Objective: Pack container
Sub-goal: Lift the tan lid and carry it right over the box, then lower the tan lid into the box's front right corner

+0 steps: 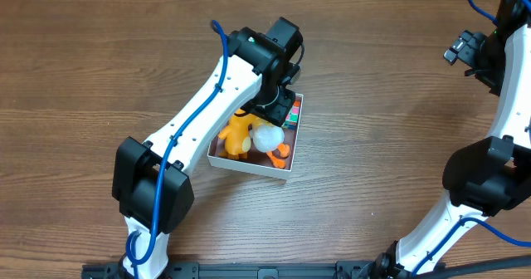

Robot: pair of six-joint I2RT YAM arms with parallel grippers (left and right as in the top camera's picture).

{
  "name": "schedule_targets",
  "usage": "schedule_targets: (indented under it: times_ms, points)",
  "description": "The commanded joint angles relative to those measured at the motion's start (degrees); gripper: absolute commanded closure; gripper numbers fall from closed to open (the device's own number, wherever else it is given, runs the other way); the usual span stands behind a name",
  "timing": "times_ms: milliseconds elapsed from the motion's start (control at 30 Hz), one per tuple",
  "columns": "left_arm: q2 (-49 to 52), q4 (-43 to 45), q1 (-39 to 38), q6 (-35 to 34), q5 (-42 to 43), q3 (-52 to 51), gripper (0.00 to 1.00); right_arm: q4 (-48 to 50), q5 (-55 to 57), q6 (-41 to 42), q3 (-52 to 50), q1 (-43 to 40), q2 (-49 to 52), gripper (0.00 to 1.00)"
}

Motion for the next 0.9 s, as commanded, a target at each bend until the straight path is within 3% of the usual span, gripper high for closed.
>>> schedule_targets:
  times_ms: [0, 433, 867]
  points:
    - [0.5, 0.0, -1.0, -1.3, 1.1, 1.1, 0.48, 0.2, 0.0, -0.2, 0.0, 0.2, -1.0, 0.0]
    - [0.5, 0.1, -1.2, -1.7, 2.5, -5.7, 0.47, 0.2, 0.0, -0.2, 0.0, 0.2, -1.0, 0.0]
    - [0.5, -1.3, -5.6, -1.3, 1.8, -6.1, 0.45, 0.2, 0.0, -0.2, 0.0, 0.2, -1.0, 0.0]
